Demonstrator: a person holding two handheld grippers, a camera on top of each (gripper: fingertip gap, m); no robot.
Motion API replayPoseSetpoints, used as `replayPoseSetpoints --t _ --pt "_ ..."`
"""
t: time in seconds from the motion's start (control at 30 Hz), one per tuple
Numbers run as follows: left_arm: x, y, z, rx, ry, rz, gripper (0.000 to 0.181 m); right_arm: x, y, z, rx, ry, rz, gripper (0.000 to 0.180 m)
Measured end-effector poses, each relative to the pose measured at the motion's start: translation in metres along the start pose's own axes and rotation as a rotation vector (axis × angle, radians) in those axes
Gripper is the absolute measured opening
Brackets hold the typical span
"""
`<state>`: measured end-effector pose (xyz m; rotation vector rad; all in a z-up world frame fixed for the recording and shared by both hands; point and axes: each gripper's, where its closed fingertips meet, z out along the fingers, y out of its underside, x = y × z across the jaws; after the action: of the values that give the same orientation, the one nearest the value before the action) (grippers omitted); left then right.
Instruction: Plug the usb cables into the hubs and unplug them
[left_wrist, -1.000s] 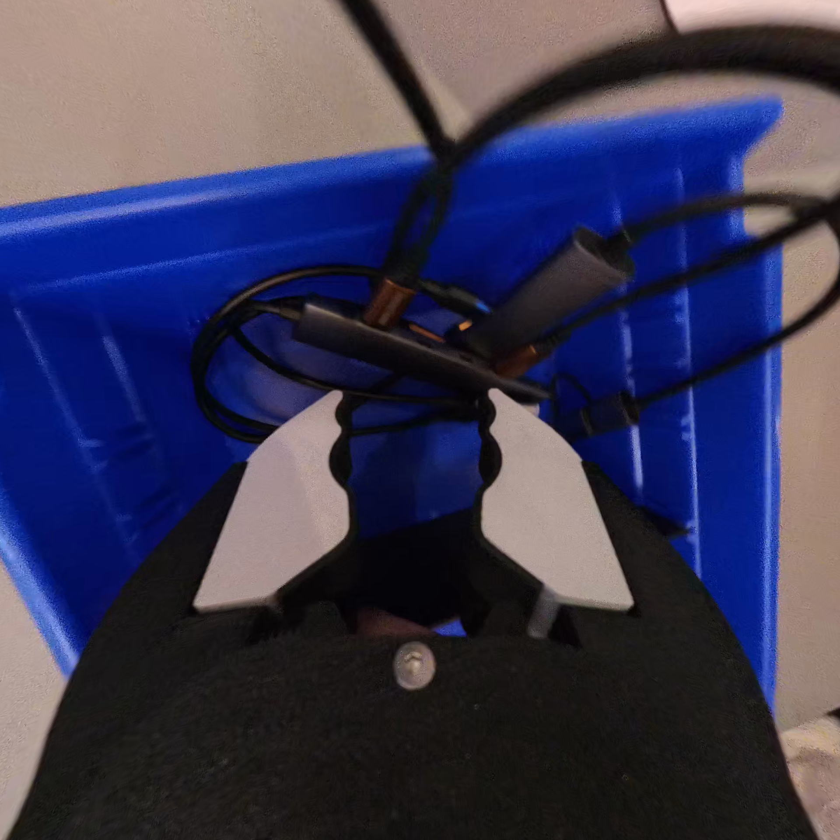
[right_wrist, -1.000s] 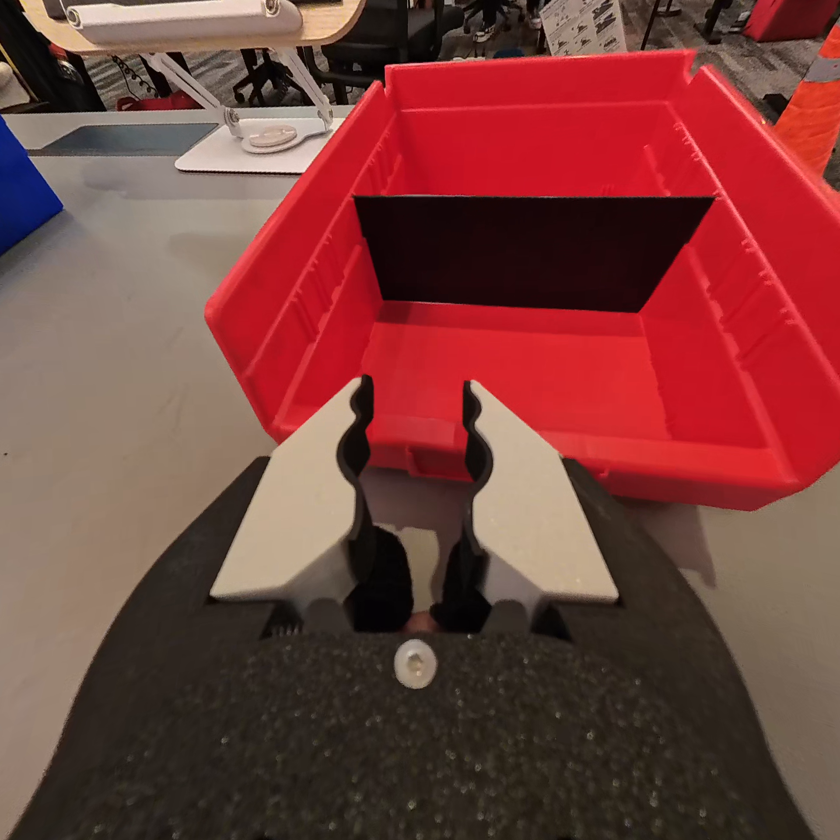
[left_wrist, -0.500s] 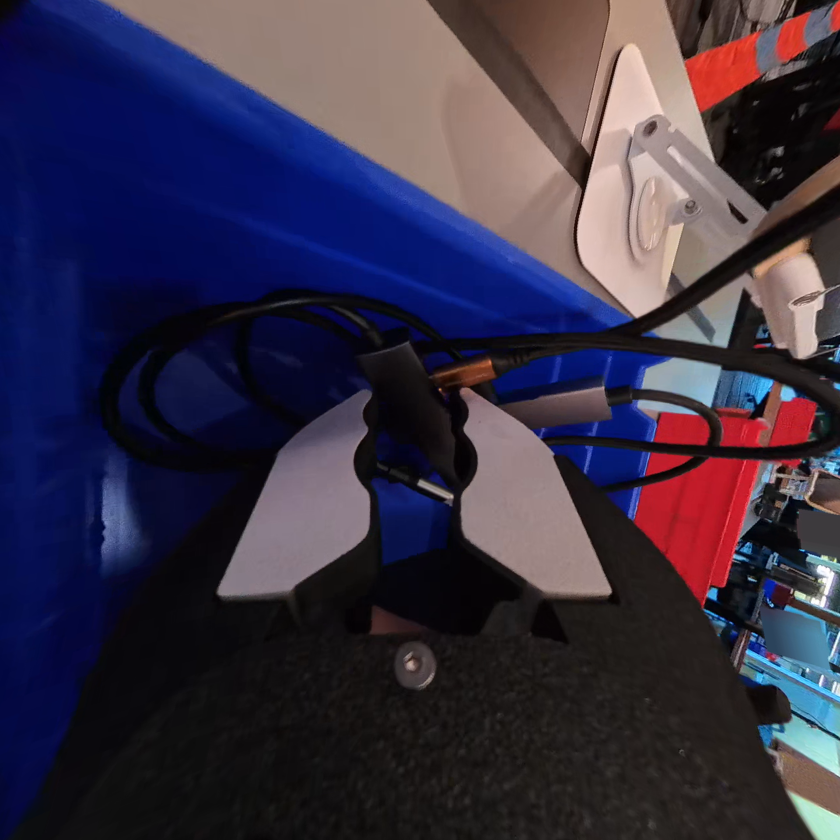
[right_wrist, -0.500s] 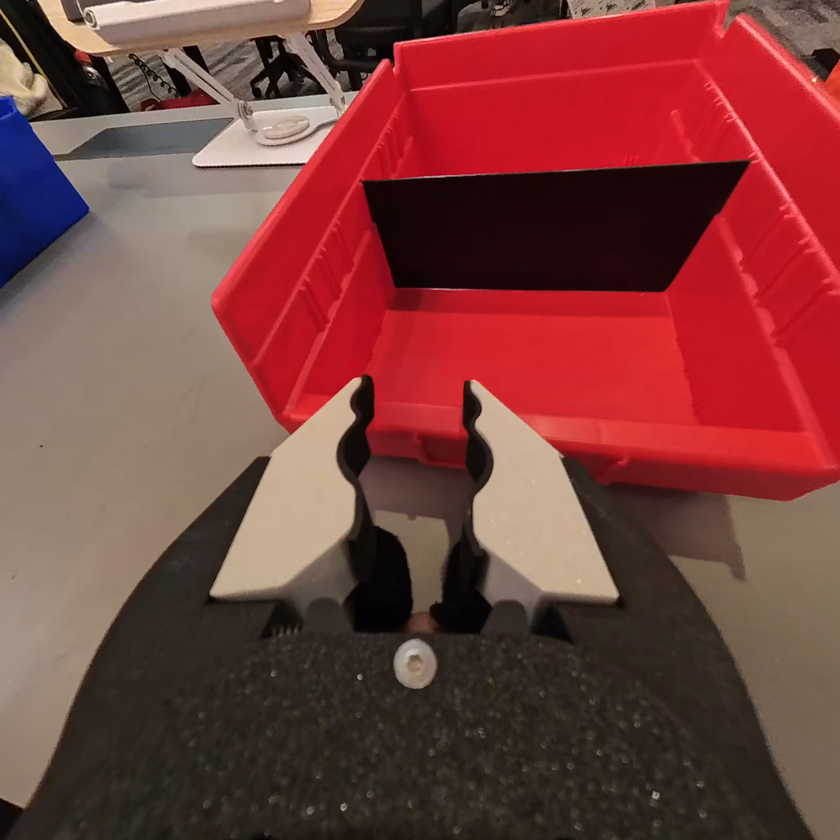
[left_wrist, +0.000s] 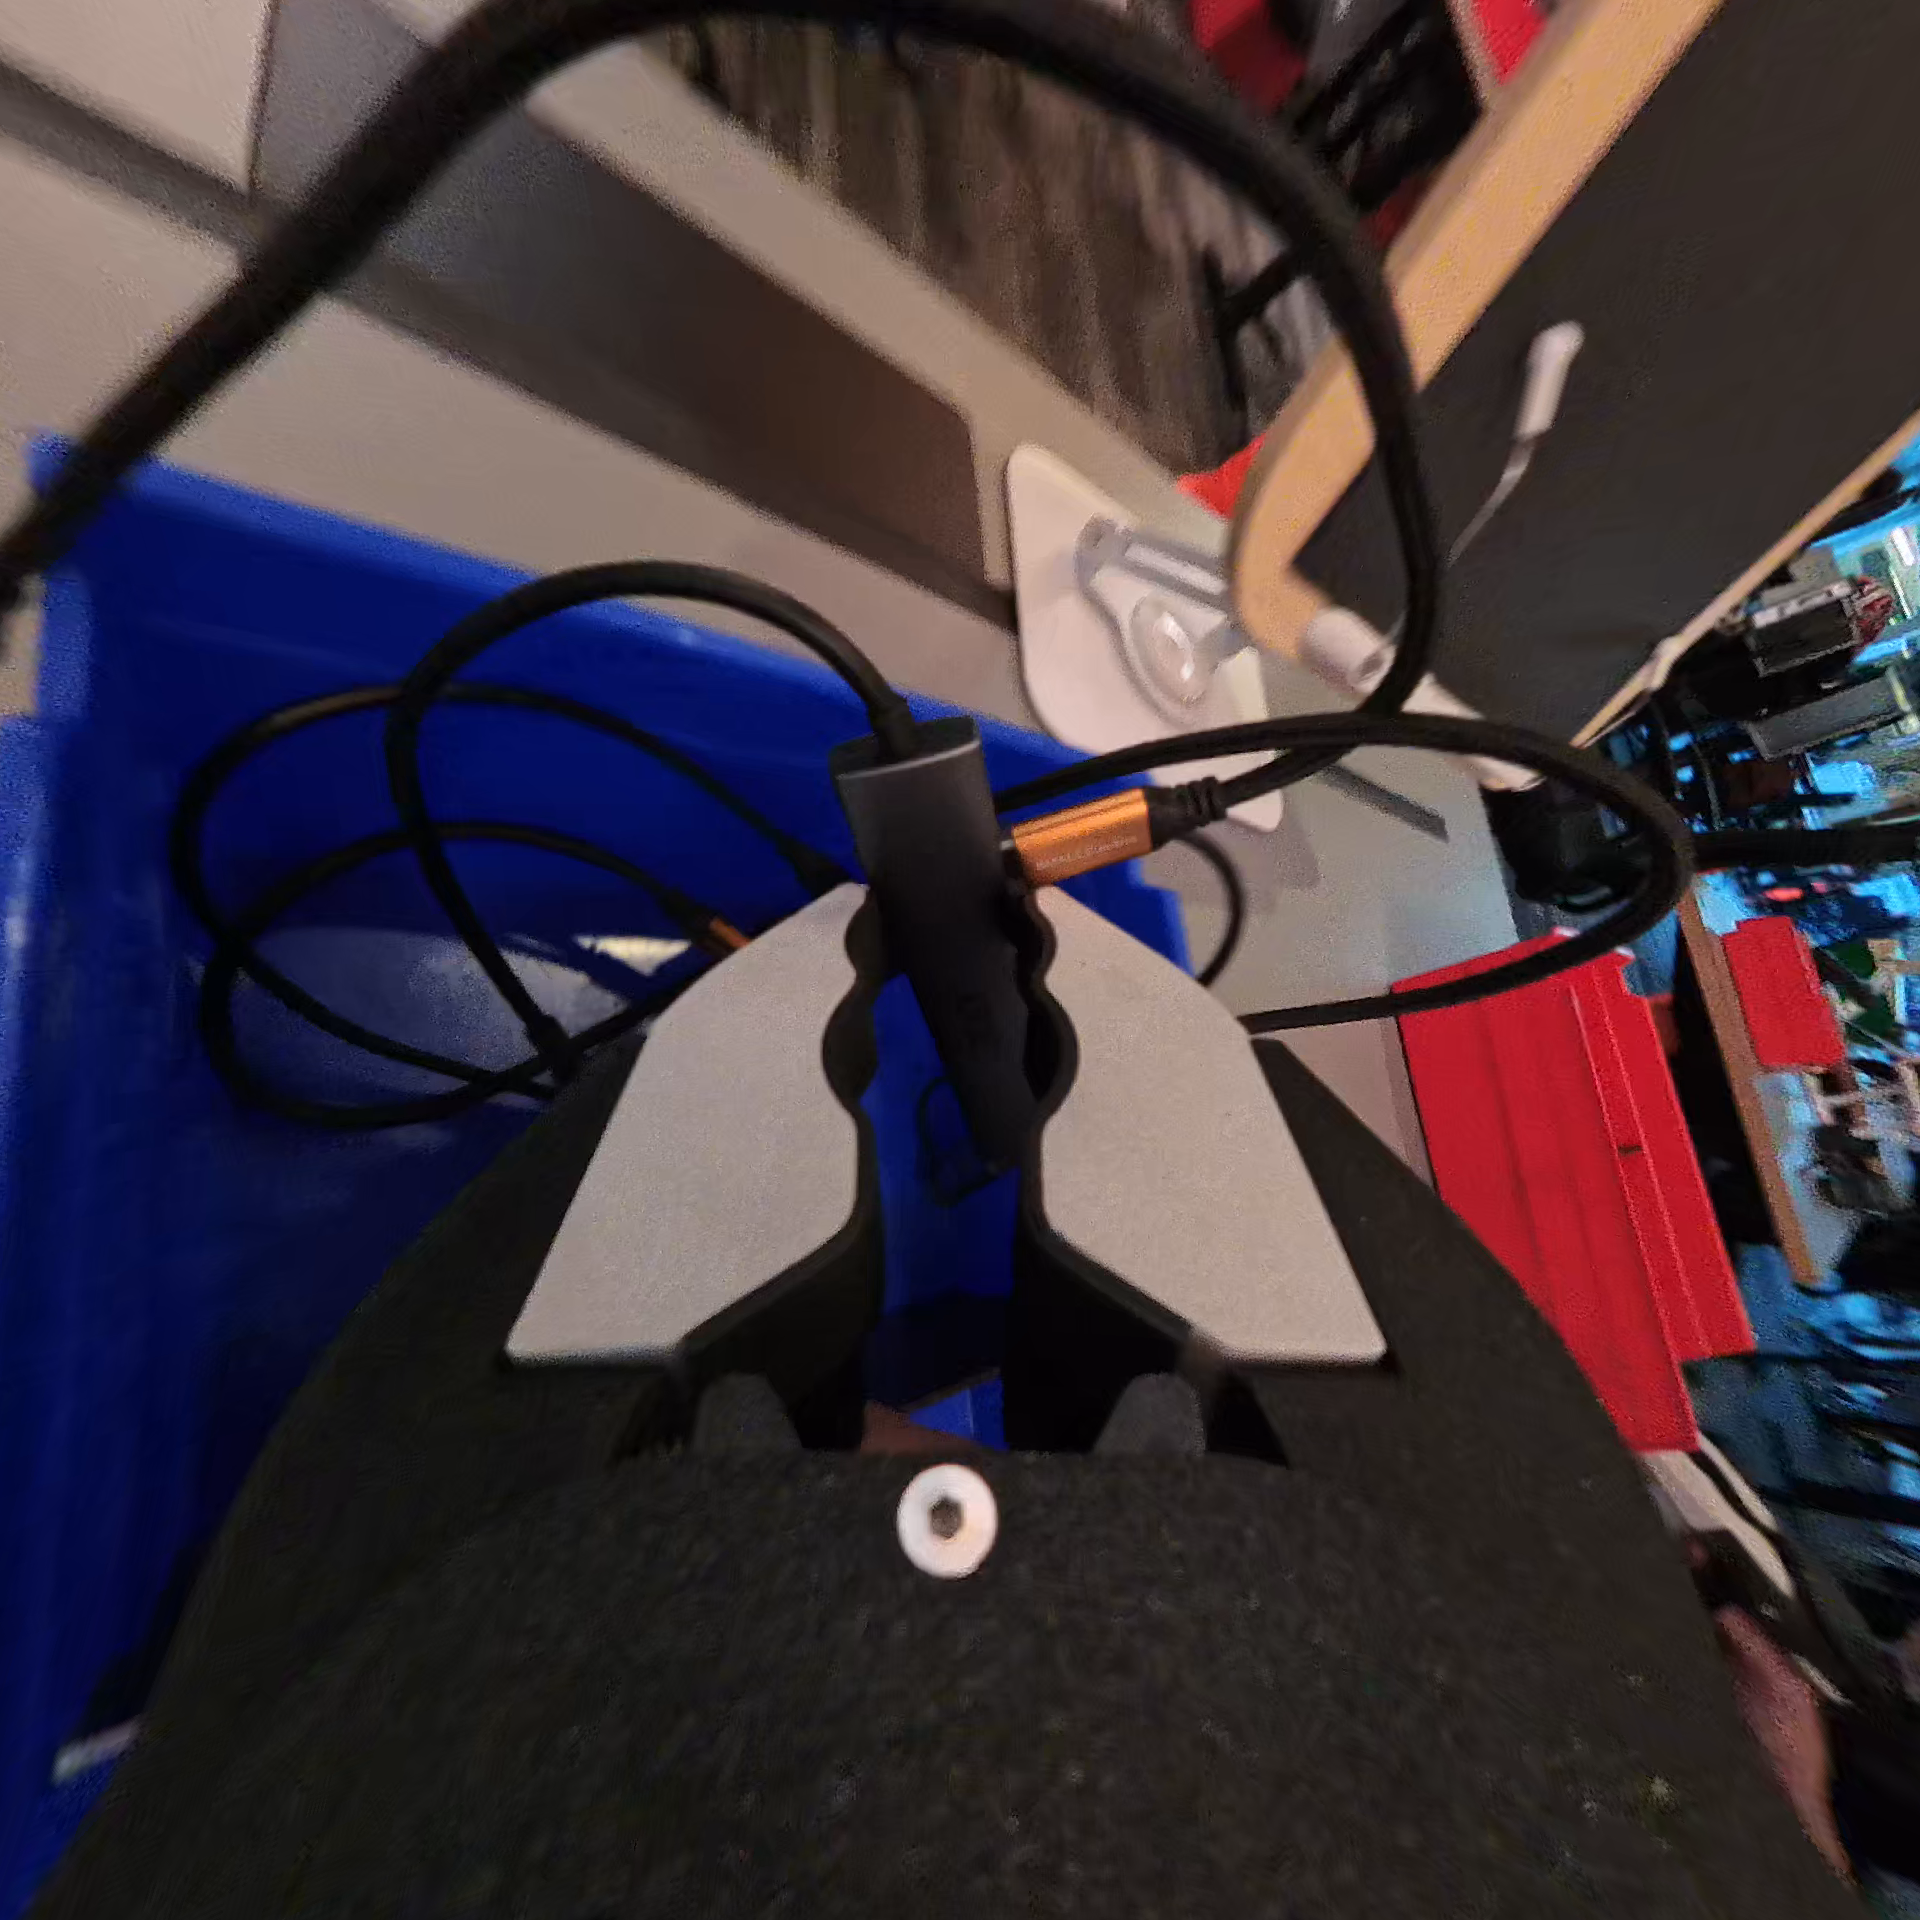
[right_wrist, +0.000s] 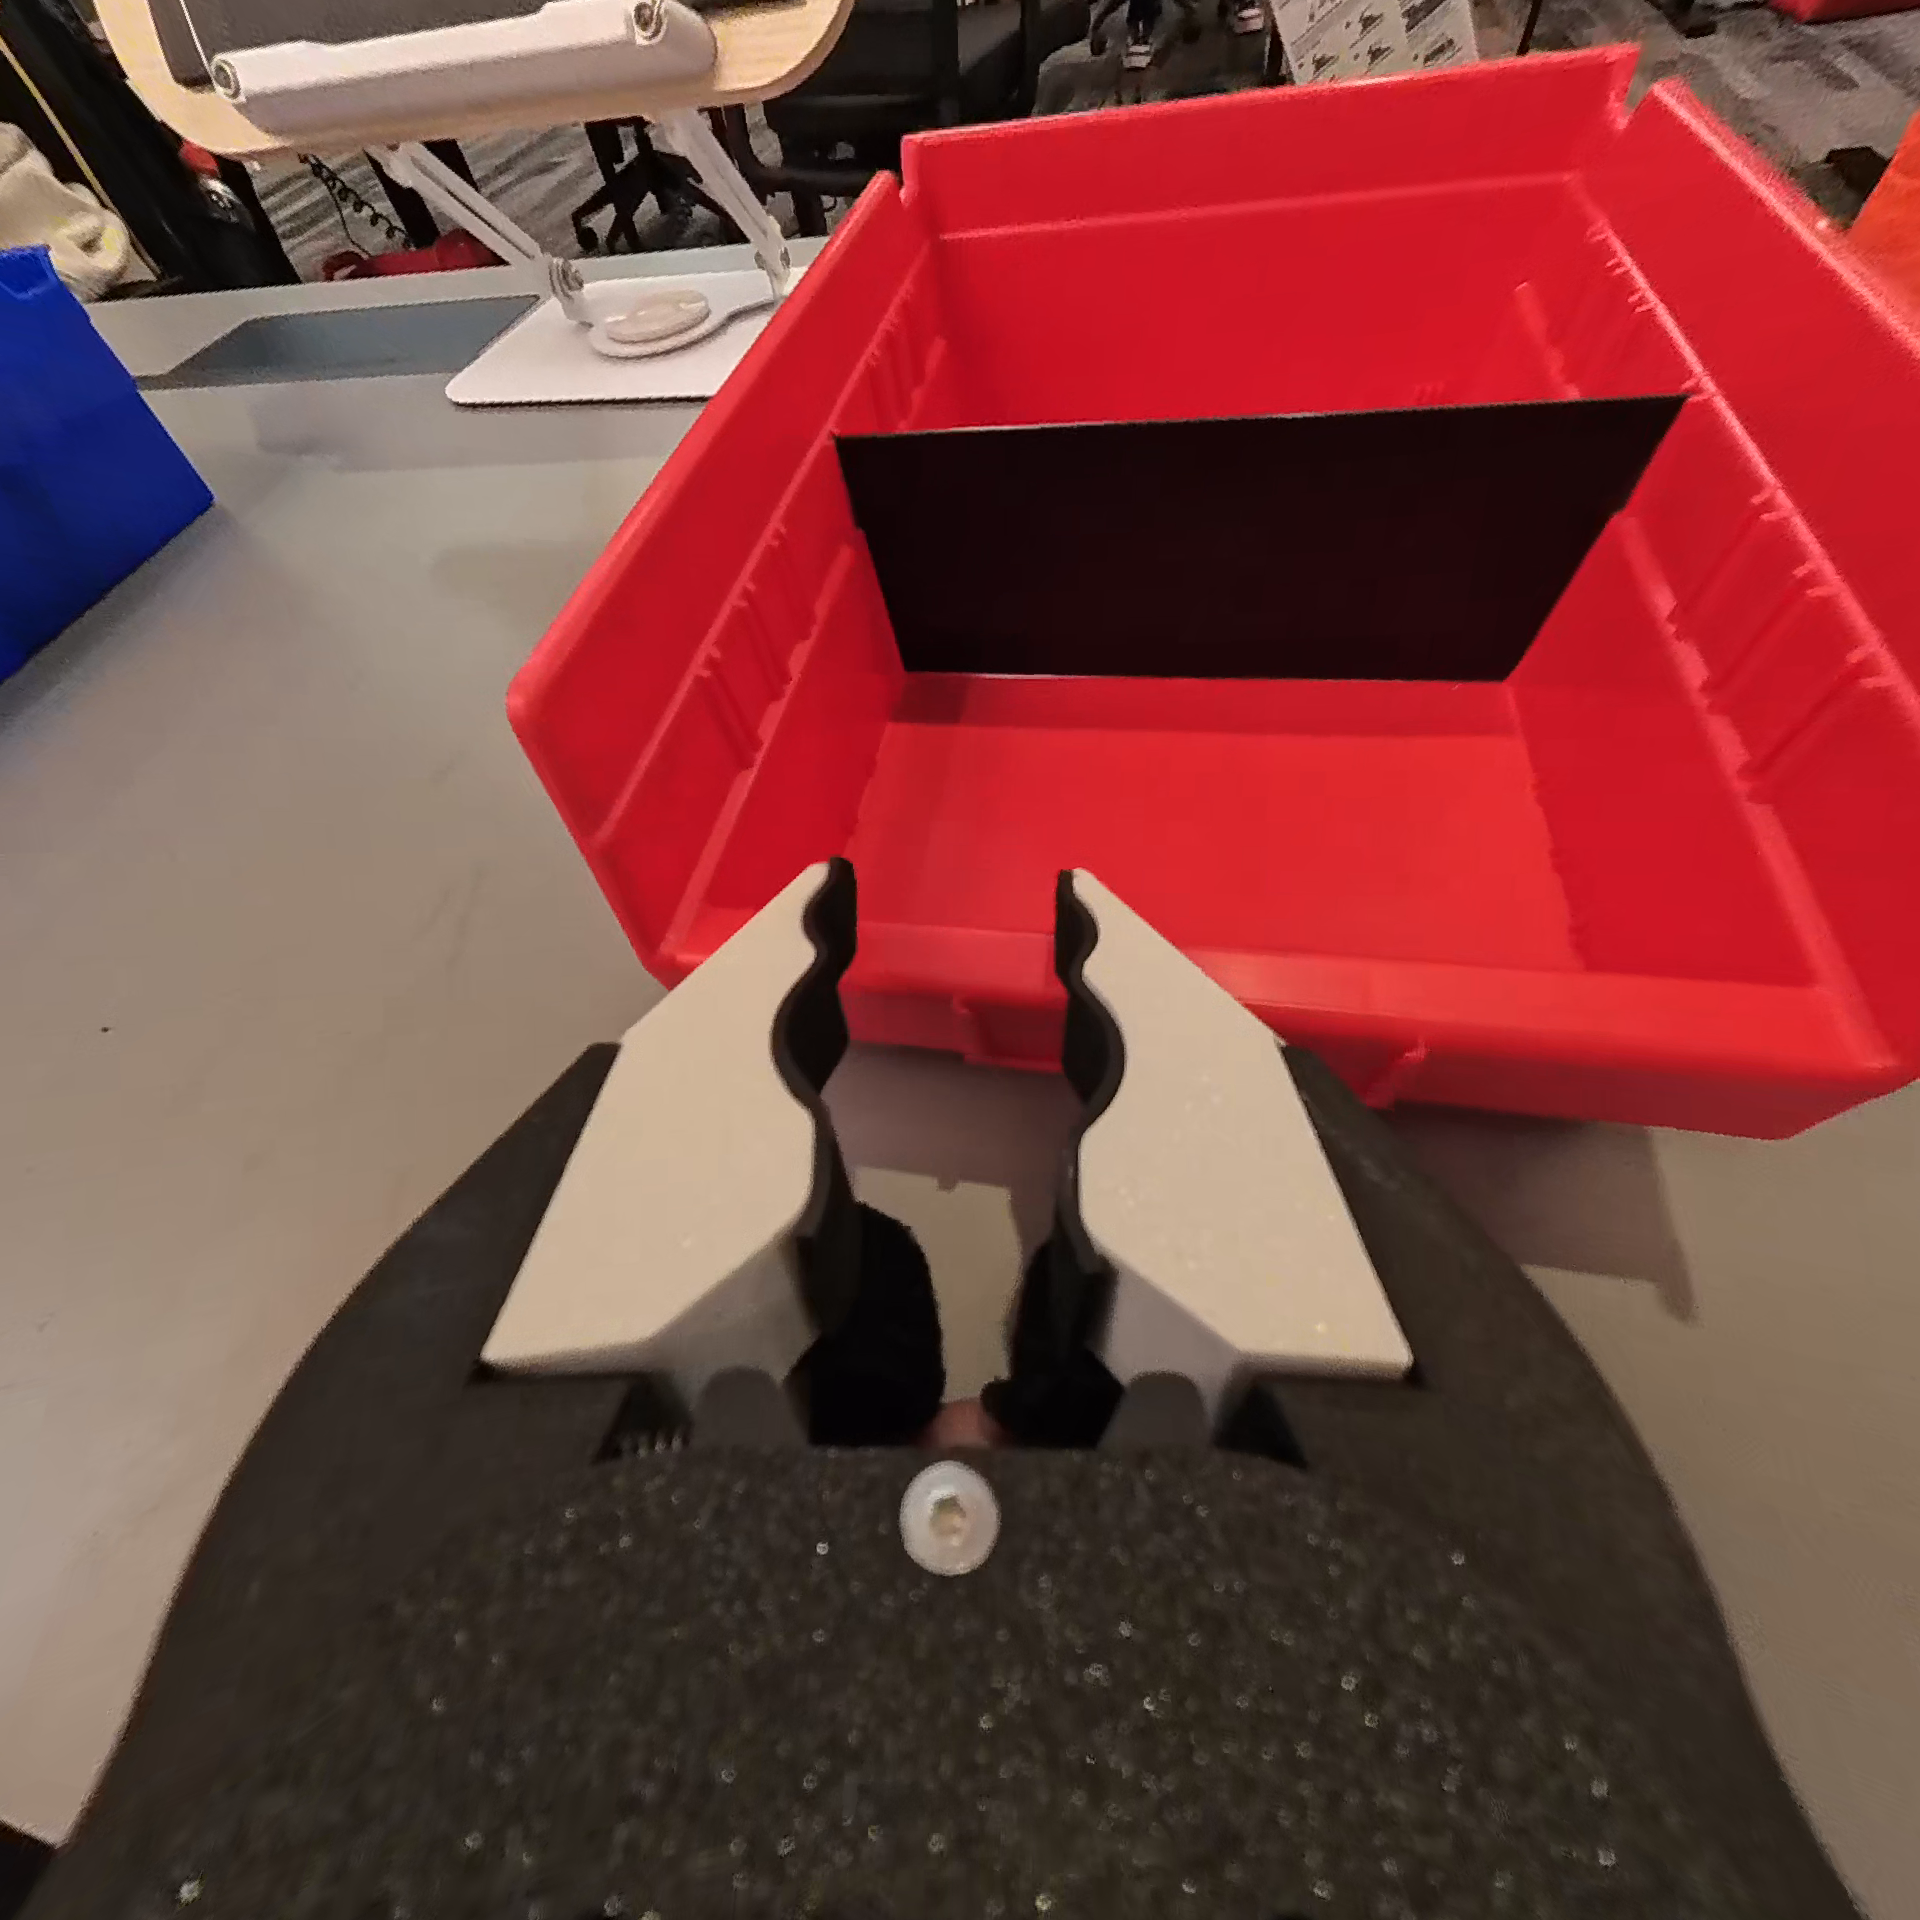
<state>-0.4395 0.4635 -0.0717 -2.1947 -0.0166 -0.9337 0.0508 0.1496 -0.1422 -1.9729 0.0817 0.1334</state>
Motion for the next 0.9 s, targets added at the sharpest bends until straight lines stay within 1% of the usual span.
replayPoseSetpoints --t 0.07,0.13,0.23,0.3,0.4,0.47,0.53,0.6,0.67,0.73,0.83,0.9 --pt "0.027 -0.015 -0.022 0.11 0.021 0.095 0.025 0.0 -0.001 0.0 0.004 -0.003 0.008 0.037" --pt "0.057 -0.029 -0.045 0.183 0.024 0.217 0.025 -0.001 -0.001 0.0 0.003 -0.006 0.009 0.037" --pt "0.115 -0.051 -0.083 0.304 0.037 0.466 0.023 -0.001 -0.003 -0.001 0.014 0.001 0.001 0.036" --pt "0.153 -0.061 -0.107 0.36 -0.023 0.651 0.022 -0.001 -0.005 -0.001 0.02 0.004 -0.005 0.036" --pt "0.213 -0.065 -0.138 0.43 -0.083 0.903 0.022 -0.003 -0.006 -0.001 0.023 0.003 -0.007 0.036" --pt "0.247 -0.059 -0.149 0.456 -0.118 1.045 0.022 -0.004 -0.008 -0.002 0.033 0.002 -0.013 0.035" --pt "0.278 -0.041 -0.149 0.458 -0.101 1.158 0.022 -0.006 -0.012 -0.004 0.056 0.001 -0.027 0.035" --pt "0.3 -0.013 -0.139 0.432 -0.063 1.236 0.021 -0.01 -0.02 -0.008 0.1 -0.006 -0.045 0.035" --pt "0.309 0.016 -0.12 0.398 -0.039 1.285 0.022 -0.017 -0.033 -0.015 0.168 -0.031 -0.058 0.035" --pt "0.305 0.049 -0.095 0.343 -0.002 1.287 0.022 -0.03 -0.047 -0.024 0.244 -0.08 -0.055 0.035" --pt "0.299 0.11 -0.062 0.261 0.164 1.262 0.022 -0.068 -0.067 -0.036 0.344 -0.267 0.019 0.034" --pt "0.296 0.152 -0.047 0.211 0.261 1.249 0.021 -0.107 -0.079 -0.04 0.367 -0.427 0.058 0.033"
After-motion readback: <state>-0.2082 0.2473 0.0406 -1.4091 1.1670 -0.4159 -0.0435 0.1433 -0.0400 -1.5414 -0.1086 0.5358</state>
